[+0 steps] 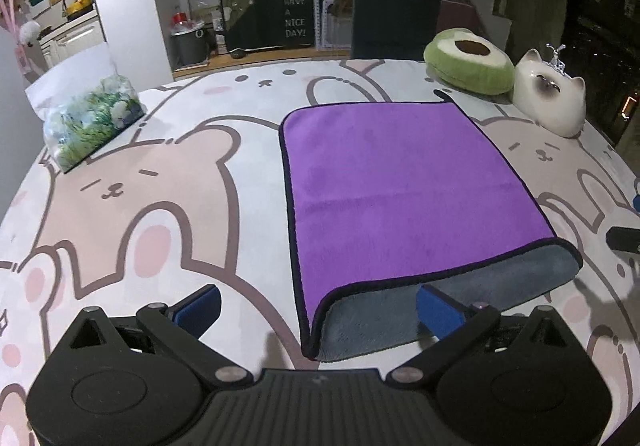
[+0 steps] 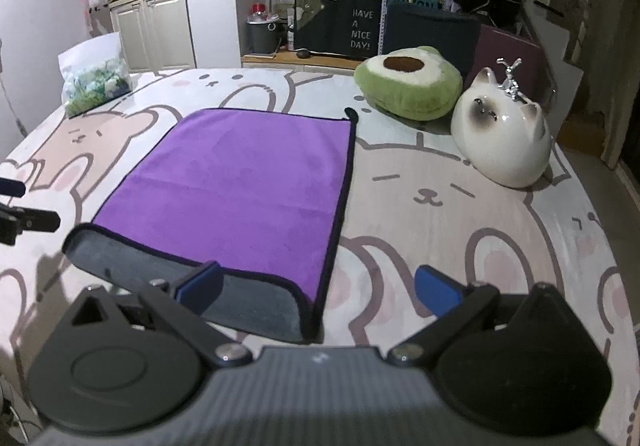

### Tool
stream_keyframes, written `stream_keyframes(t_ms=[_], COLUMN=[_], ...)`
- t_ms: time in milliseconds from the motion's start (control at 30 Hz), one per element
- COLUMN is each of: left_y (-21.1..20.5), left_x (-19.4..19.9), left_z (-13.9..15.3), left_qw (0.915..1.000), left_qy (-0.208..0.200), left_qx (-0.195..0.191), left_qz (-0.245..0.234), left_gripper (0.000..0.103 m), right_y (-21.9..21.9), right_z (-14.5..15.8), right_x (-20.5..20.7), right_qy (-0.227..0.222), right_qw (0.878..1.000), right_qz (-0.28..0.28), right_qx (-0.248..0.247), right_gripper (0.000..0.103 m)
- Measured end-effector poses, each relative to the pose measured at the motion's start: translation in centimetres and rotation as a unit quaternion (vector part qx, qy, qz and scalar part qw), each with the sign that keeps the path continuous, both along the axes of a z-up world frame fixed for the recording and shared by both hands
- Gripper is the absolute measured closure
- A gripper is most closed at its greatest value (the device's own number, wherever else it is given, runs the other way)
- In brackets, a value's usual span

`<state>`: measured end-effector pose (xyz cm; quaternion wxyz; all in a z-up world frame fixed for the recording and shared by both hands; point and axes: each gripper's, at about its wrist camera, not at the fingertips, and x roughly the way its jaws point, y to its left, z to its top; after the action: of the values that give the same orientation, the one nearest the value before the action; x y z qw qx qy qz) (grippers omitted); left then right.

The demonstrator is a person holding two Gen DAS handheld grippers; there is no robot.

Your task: Fold towel

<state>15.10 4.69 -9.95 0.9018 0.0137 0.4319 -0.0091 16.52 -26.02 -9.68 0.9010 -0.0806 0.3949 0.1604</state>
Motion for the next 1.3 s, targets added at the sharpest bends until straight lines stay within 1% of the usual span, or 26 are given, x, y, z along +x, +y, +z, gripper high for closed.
stream_keyframes(t_ms=[67, 167, 233, 300, 333, 500, 600, 633, 667, 700, 733, 767, 800, 867, 933, 1033, 1067, 1133, 1200, 1300], left_y=[0.2, 0.7, 1.2, 1.6, 1.8, 2.3, 3.0, 3.2, 3.4, 3.6, 3.7, 3.8, 3.9, 3.8, 3.6, 3.6, 3.7, 3.8, 3.9, 4.3], left_x=[0.1, 0.5, 0.6, 0.6, 0.7, 1.1, 1.5, 1.6, 1.7, 1.8, 1.9, 2.0, 2.0, 2.1, 2.2, 2.3, 2.3, 2.3, 2.4, 2.4], left_z=[-0.6, -1.5, -2.0, -2.3, -2.4, -3.1, -3.6, -3.7, -3.8, -3.9, -3.9, -3.9, -4.0, -4.1, -4.3, -4.7, -4.9, -5.2, -5.3, -5.3], left_qw=[0.9999, 0.9987, 0.9973, 0.9958, 0.9951, 0.9918, 0.9881, 0.9870, 0.9861, 0.9852, 0.9843, 0.9836, 0.9827, 0.9821, 0.9822, 0.9821, 0.9819, 0.9816, 0.9816, 0.9807], left_qy=[0.004, 0.018, 0.015, 0.012, 0.011, 0.026, 0.041, 0.044, 0.047, 0.050, 0.051, 0.053, 0.055, 0.062, 0.070, 0.083, 0.087, 0.092, 0.093, 0.094], left_qx=[-0.009, -0.038, -0.060, -0.080, -0.088, -0.112, -0.137, -0.144, -0.150, -0.156, -0.161, -0.165, -0.169, -0.168, -0.162, -0.155, -0.154, -0.153, -0.154, -0.162], left_qz=[-0.009, -0.029, -0.039, -0.042, -0.043, -0.055, -0.057, -0.056, -0.054, -0.052, -0.051, -0.051, -0.053, -0.059, -0.065, -0.068, -0.068, -0.067, -0.064, -0.057], left_gripper=[0.006, 0.010, 0.011, 0.012, 0.015, 0.023, 0.026, 0.026, 0.027, 0.027, 0.029, 0.032, 0.033, 0.040, 0.043, 0.050, 0.052, 0.054, 0.056, 0.066], right_y=[0.0, 0.3, 0.4, 0.2, 0.2, -0.1, -0.5, -0.5, -0.4, -0.3, -0.2, -0.1, -0.1, 0.1, 0.1, -0.1, 0.0, -0.3, -0.4, -0.5], right_z=[-0.6, -1.6, -1.9, -2.2, -2.4, -3.5, -3.9, -4.1, -4.3, -4.5, -4.7, -5.0, -5.3, -5.9, -6.3, -6.6, -6.6, -6.5, -6.6, -6.8], right_x=[0.3, 0.8, 0.8, 1.0, 1.2, 1.9, 2.6, 2.9, 3.2, 3.4, 3.6, 3.9, 4.2, 4.5, 4.9, 5.0, 5.0, 5.2, 5.4, 5.2], right_qy=[0.010, 0.024, 0.021, 0.008, 0.011, 0.029, 0.044, 0.050, 0.059, 0.069, 0.084, 0.100, 0.112, 0.125, 0.137, 0.143, 0.142, 0.141, 0.148, 0.153], right_qw=[1.000, 0.999, 0.999, 0.999, 0.999, 0.997, 0.994, 0.994, 0.993, 0.993, 0.992, 0.990, 0.990, 0.988, 0.987, 0.986, 0.986, 0.986, 0.985, 0.985], right_qz=[0.004, 0.026, 0.026, 0.033, 0.037, 0.052, 0.081, 0.083, 0.082, 0.083, 0.083, 0.079, 0.076, 0.073, 0.069, 0.068, 0.069, 0.065, 0.060, 0.064], right_qx=[0.000, 0.000, 0.001, 0.016, 0.022, 0.041, 0.058, 0.058, 0.054, 0.053, 0.053, 0.052, 0.049, 0.044, 0.045, 0.051, 0.052, 0.055, 0.059, 0.055], right_gripper=[0.000, 0.001, 0.001, 0.001, 0.001, 0.000, 0.001, 0.004, 0.013, 0.018, 0.027, 0.032, 0.035, 0.049, 0.057, 0.065, 0.072, 0.081, 0.083, 0.085])
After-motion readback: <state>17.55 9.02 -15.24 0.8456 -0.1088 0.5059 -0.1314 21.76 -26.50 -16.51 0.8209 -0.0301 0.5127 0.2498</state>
